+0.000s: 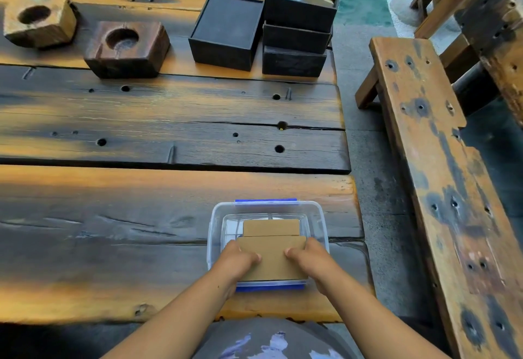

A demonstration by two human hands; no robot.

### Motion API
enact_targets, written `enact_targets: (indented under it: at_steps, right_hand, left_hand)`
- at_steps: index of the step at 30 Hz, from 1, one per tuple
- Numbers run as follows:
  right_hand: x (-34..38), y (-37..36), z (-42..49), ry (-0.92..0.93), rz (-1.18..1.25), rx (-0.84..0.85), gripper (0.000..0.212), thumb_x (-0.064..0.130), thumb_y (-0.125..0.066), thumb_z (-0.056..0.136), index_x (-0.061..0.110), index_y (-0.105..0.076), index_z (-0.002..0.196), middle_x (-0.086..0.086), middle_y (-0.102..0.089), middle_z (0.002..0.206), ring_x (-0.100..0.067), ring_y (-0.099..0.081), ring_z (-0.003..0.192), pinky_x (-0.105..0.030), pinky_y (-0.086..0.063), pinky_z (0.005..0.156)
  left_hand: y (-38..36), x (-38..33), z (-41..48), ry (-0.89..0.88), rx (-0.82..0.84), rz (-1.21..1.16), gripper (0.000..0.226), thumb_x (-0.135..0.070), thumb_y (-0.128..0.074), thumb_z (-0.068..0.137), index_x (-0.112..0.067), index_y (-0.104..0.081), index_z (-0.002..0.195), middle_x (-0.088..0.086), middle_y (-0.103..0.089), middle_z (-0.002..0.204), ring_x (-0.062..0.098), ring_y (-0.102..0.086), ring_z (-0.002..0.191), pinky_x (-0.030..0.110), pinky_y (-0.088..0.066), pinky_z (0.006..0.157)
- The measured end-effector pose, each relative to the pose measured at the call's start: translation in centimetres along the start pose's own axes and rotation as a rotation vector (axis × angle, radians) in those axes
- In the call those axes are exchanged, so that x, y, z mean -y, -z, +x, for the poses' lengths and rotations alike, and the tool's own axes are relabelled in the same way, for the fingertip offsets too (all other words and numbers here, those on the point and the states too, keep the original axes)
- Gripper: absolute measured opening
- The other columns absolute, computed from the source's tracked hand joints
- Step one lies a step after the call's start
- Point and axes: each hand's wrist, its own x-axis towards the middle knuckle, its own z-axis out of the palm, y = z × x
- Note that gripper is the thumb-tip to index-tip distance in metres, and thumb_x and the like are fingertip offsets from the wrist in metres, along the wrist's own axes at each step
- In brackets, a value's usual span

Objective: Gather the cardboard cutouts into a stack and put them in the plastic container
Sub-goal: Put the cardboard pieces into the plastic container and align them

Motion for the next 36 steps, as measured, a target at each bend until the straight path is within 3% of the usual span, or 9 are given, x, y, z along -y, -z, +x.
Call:
enact_targets:
  at_steps: [10,17,20,22,25,27,32,34,36]
  right_hand:
    - [0.2,0.8,-0.1,-0.014,0.054,0.018,0.058,0.044,-0.071,0.075,0.015,-0.054,0.122,-0.007,-0.064,0.119,-0.025,-0.064,0.105,-0.045,-0.051,0.098]
    - [-0.1,1.1,0.3,-0.075,0.091,0.024,0.042,0.032,-0.068,0.084,0.016,-0.052,0.12,-0.003,-0.063,0.112,-0.021,-0.061,0.099,-0.043,-0.05,0.098]
    - [0.4,1.0,0.3,-0.068,0.011,0.05,0.049,0.033,-0.067,0.084,0.015,-0.049,0.126,-0.007,-0.062,0.122,-0.024,-0.061,0.106,-0.045,-0.049,0.1]
    - [1.1,1.1,0.5,-0.051,-0.024,0.065,0.059,0.036,-0.068,0.082,0.015,-0.042,0.131,-0.006,-0.059,0.125,-0.024,-0.06,0.108,-0.043,-0.05,0.098]
    - [2.4,1.5,0.3,0.019,-0.02,0.009,0.073,0.039,-0.069,0.081,0.021,-0.031,0.141,-0.001,-0.055,0.119,-0.016,-0.058,0.093,-0.031,-0.049,0.074]
    - [2.9,1.9,0.2,0.102,-0.113,-0.042,0.075,0.045,-0.068,0.079,0.029,-0.031,0.142,0.002,-0.052,0.122,-0.015,-0.054,0.093,-0.029,-0.042,0.069]
    - [4.4,2.1,0.6,0.214,-0.403,-0.051,0.035,0.053,-0.061,0.082,0.022,-0.059,0.097,0.001,-0.066,0.102,-0.013,-0.061,0.084,-0.032,-0.051,0.073]
    - [4.4,2.1,0.7,0.157,-0.479,0.009,0.041,0.052,-0.063,0.082,0.017,-0.062,0.104,-0.003,-0.066,0.108,-0.019,-0.063,0.094,-0.033,-0.053,0.081]
    - [4.1,2.2,0.7,0.069,-0.55,0.096,0.057,0.05,-0.07,0.078,0.014,-0.057,0.121,-0.005,-0.063,0.121,-0.023,-0.063,0.104,-0.035,-0.054,0.088]
  left_hand:
    - [-0.1,0.1,-0.1,0.041,0.084,-0.18,0.039,-0.003,-0.072,0.081,-0.008,-0.055,0.115,0.015,-0.07,0.111,0.033,-0.067,0.103,0.051,-0.054,0.096]
    - [-0.2,0.1,0.0,0.055,0.125,-0.227,0.039,0.0,-0.07,0.083,-0.007,-0.055,0.117,0.016,-0.07,0.112,0.033,-0.066,0.104,0.051,-0.052,0.098]
    - [0.0,0.1,0.1,0.037,0.1,-0.145,0.039,-0.001,-0.069,0.084,-0.011,-0.051,0.118,0.014,-0.067,0.114,0.03,-0.065,0.103,0.049,-0.055,0.092]
    - [0.3,-0.4,0.2,0.001,0.105,-0.068,0.045,-0.003,-0.071,0.083,-0.015,-0.046,0.119,0.012,-0.066,0.114,0.026,-0.065,0.097,0.04,-0.059,0.075]
    - [1.3,-1.5,0.5,-0.056,0.115,0.056,0.056,-0.011,-0.08,0.077,-0.024,-0.042,0.117,0.008,-0.065,0.114,0.023,-0.066,0.096,0.034,-0.057,0.078]
    - [2.0,-2.7,0.7,-0.093,0.15,0.182,0.056,-0.018,-0.082,0.075,-0.026,-0.047,0.118,0.001,-0.066,0.11,0.014,-0.066,0.091,0.026,-0.054,0.072]
    - [2.7,-5.3,1.5,-0.069,0.217,0.568,0.04,-0.032,-0.079,0.079,-0.03,-0.051,0.106,-0.019,-0.053,0.083,-0.003,-0.05,0.068,0.013,-0.039,0.041]
    - [2.6,-5.6,1.9,-0.041,0.228,0.656,0.047,-0.033,-0.08,0.077,-0.027,-0.052,0.114,-0.017,-0.052,0.085,0.0,-0.049,0.069,0.016,-0.038,0.046]
    - [2.6,-5.7,2.1,-0.017,0.253,0.746,0.065,-0.038,-0.083,0.073,-0.021,-0.052,0.128,-0.008,-0.059,0.106,0.008,-0.056,0.083,0.021,-0.044,0.064]
